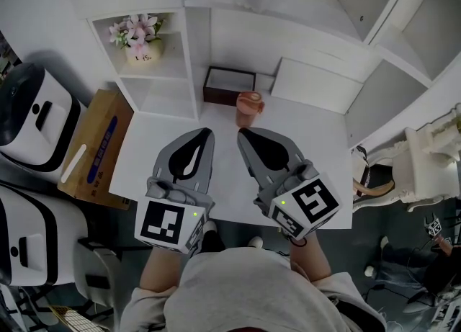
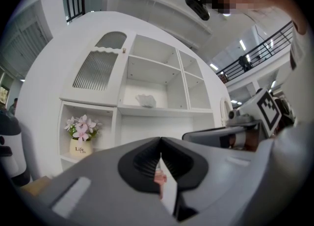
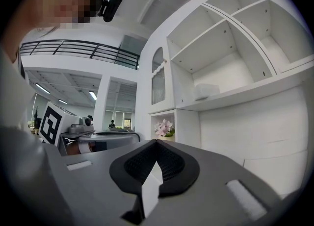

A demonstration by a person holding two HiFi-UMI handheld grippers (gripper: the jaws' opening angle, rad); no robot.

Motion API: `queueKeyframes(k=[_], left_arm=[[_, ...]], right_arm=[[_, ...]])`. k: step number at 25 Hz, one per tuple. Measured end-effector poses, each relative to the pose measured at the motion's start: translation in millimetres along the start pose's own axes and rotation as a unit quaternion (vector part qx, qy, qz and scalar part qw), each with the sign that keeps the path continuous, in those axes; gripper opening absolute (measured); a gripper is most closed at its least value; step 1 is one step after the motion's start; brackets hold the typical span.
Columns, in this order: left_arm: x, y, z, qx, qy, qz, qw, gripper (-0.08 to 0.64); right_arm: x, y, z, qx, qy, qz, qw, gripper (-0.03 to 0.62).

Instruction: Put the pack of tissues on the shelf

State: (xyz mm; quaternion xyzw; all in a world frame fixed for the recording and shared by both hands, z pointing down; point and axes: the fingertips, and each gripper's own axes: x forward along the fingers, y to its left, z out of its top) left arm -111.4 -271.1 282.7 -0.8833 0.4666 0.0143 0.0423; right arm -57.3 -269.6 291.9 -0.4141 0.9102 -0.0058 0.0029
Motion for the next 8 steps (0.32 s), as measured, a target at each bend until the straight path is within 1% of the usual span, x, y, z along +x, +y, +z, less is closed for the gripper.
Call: queueKeyframes(k=[8], left_arm=[[-3.4,1.4,2.4,0.005,-0.002,-0.003,1.0,0.0]], right_arm=[[0.8,5.7,3.0,-0.005,0.0,-0.001,1.0,0.002]])
